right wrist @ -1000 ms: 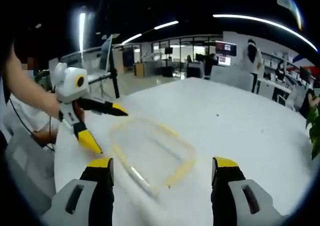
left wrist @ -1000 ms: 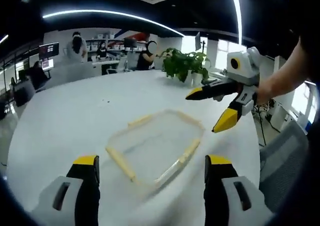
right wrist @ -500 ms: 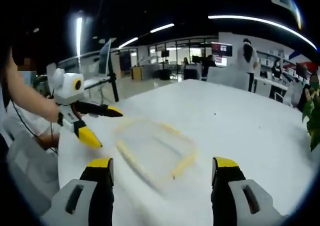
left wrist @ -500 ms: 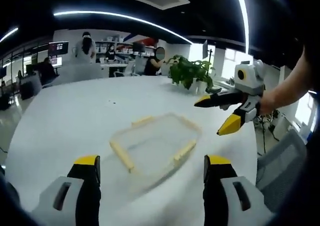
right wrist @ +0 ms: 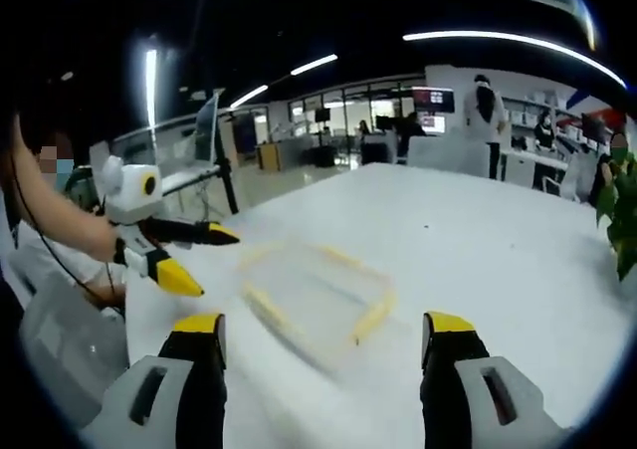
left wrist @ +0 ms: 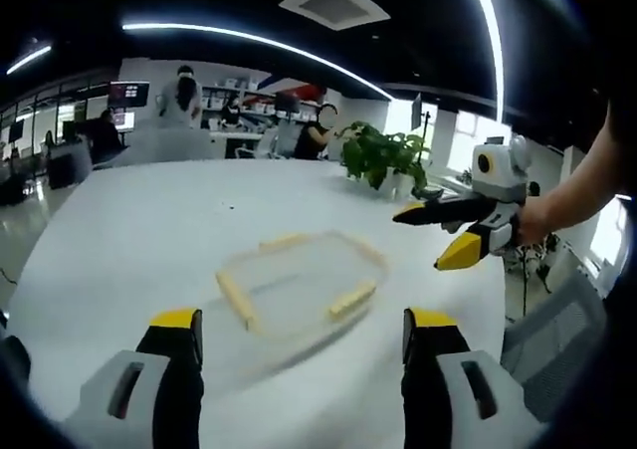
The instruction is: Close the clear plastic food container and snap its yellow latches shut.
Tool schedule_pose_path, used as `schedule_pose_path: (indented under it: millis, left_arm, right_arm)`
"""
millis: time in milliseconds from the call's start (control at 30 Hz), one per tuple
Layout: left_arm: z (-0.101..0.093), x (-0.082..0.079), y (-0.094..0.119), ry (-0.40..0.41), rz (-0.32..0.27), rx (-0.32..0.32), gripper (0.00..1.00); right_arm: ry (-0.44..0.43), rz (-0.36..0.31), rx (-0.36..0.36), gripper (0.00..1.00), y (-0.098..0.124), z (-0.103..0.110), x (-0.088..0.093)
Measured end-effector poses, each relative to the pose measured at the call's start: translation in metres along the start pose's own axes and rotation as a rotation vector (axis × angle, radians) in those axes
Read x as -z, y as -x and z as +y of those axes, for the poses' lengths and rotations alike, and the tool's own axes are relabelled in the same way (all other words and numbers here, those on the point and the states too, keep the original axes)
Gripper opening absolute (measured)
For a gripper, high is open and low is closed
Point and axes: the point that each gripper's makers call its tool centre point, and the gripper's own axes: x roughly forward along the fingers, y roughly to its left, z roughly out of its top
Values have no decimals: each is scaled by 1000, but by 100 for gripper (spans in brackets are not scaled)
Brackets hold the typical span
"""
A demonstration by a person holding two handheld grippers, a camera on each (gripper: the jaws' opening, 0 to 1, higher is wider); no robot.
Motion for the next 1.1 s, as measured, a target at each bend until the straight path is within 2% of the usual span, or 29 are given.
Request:
schedule_pose_path:
  millis: [167,300,667,800,1100]
  left_arm:
    - [-3,1,5,23,-19,-2,83]
    - [-7,-5,10,65,-80,1,83]
    - [-17,7,20,108,-75,1,82]
    - [-18,8,24,119,-80,-3,81]
    - [-17,8,42,150,-117,-12,79]
  right_arm:
    - [-28,-23,7,81,5,2,-1]
    - [-70,-49,28,81,9,1,-2]
    - [-153,-98,69,80,37,2,5]
    - [-154,-95,81,81,45,1,11]
    - [-159,-130,86,81,60,11,11]
